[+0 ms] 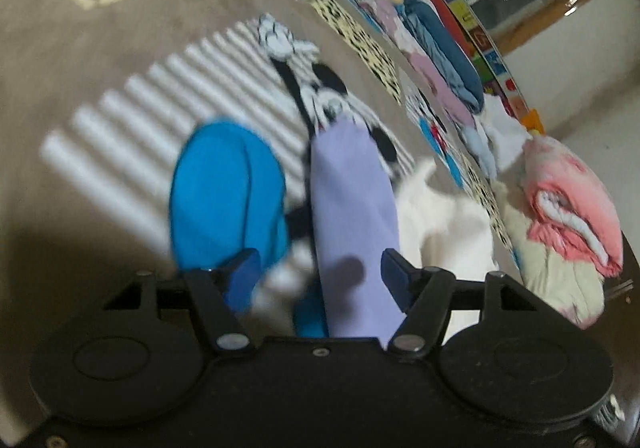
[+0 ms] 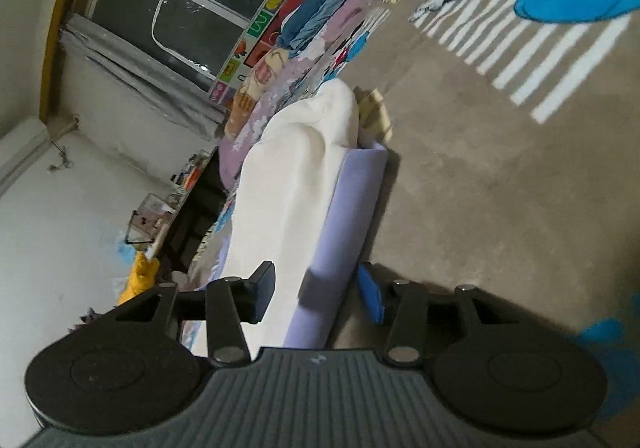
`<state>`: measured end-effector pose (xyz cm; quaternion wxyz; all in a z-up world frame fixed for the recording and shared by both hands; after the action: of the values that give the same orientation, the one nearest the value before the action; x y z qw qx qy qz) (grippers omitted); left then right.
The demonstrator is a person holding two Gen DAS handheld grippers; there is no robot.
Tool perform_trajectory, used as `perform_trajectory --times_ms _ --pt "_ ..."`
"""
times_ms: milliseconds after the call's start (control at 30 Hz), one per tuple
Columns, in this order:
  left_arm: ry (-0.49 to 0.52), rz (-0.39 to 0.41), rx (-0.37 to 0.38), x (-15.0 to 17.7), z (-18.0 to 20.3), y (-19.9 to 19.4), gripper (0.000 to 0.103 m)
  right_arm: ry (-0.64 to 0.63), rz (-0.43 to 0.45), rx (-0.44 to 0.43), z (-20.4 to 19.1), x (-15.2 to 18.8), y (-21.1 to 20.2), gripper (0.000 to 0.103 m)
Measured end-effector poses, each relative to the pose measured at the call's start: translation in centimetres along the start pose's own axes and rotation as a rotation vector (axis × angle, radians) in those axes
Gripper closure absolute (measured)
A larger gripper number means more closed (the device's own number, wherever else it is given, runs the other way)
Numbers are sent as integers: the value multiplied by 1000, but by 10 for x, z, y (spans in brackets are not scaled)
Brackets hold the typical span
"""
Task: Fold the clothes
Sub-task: 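Grasp the lavender sleeve with the left tool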
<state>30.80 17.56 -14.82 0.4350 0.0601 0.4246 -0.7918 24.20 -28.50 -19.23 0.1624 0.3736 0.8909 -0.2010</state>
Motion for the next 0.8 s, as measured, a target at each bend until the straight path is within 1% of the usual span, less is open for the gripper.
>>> perform_trajectory --times_ms 100,167,200,233,267,300,400,500,533,633,700,733,767,800 --pt "4 21 -18 -24 1 17 37 52 -28 -43 4 -5 1 56" --pt "14 19 -28 -33 5 26 38 73 -53 -64 5 -7 3 56" --pt "23 16 -33 -34 7 29 45 76 -65 -72 4 -8 4 56" --pt "42 18 -44 -34 9 31 57 79 -77 -80 3 -9 5 55" --pt "76 21 -66 -32 14 33 90 78 -89 -91 0 -10 6 53" --pt "111 24 -90 -30 19 34 97 77 -98 -105 -2 -10 5 51" --pt "243 99 -103 -21 48 21 100 63 -115 -132 -7 -13 5 51" --pt "405 167 -121 -7 84 6 101 97 -88 -181 -10 -21 -2 49" --pt "455 179 -119 -1 97 3 101 96 -72 -195 -11 -24 -5 49" --pt "639 182 -118 27 136 3 101 77 -18 -234 -16 -34 -13 49" --pt "743 172 -131 48 153 12 101 73 8 -256 -18 -40 -15 49" --pt "761 164 -148 53 156 17 101 74 17 -264 -18 -43 -15 49" --pt "777 156 -165 59 159 22 101 62 20 -255 -18 -44 -14 49" --pt "758 149 -181 59 155 24 99 48 22 -243 -18 -45 -13 49"
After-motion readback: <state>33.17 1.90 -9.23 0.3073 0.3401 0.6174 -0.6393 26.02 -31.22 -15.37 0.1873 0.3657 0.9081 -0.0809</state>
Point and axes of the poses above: each gripper's, at about its wrist camera, not at the fingertips, and y roughly the way its jaws point, z to its right, x to its underside, the point moved 7 cm from there along y, roughly the way its jaws point, and after that the axes turned 4 degrees about -x, right-handed, at the moved point
